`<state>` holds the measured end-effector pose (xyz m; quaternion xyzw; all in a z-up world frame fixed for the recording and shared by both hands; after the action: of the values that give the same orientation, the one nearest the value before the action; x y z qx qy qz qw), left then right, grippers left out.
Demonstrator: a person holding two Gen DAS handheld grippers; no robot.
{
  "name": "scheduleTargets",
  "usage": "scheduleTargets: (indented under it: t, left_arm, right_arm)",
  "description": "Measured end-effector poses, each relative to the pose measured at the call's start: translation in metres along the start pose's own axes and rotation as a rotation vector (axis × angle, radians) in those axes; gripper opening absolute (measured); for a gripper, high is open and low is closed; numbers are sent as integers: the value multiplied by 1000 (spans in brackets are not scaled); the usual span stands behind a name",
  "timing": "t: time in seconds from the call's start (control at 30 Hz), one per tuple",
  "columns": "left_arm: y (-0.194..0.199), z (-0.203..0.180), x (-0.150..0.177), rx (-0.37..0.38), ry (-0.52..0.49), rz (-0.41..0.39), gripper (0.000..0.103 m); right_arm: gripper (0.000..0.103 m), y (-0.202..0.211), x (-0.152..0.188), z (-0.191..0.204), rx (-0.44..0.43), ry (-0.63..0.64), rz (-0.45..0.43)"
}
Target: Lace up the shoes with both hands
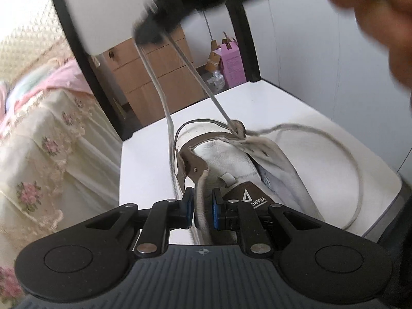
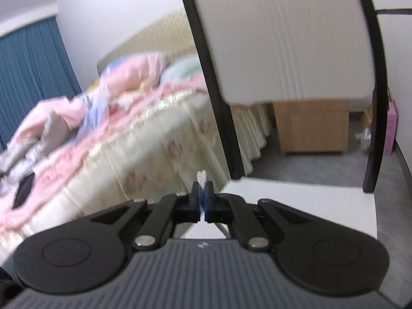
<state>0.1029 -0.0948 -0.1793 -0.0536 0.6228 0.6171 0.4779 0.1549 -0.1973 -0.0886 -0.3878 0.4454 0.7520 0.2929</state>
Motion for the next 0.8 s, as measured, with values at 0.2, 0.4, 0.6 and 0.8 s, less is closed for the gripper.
scheduleTargets:
  t: [0.2, 0.4, 0.6, 0.8]
  left_arm:
    - [5, -1, 0, 5, 18, -12, 15]
    - [18, 11, -2, 55, 111, -36, 20]
    - [64, 10, -6, 103, 126, -140, 40]
    - [91, 45, -10, 4, 275, -260, 41]
  right_arm:
    - [3, 17, -15, -18, 15, -82, -68]
    - [4, 22, -11, -74, 186, -279, -51]
    - [5, 19, 18, -130, 402, -441, 99]
    - [5, 14, 51, -157, 476, -587, 218]
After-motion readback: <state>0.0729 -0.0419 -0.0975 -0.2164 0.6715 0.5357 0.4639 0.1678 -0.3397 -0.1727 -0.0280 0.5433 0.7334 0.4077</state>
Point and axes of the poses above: each gripper's, at about its wrist camera, not at the fingertips, and y roughly against the way its jaws point, z to its left, x to its underside, the point moved 6 cm from there along -y, roughly the way its jaws point, and after that the axes turned 8 degrees about x, right-handed, at the moved point
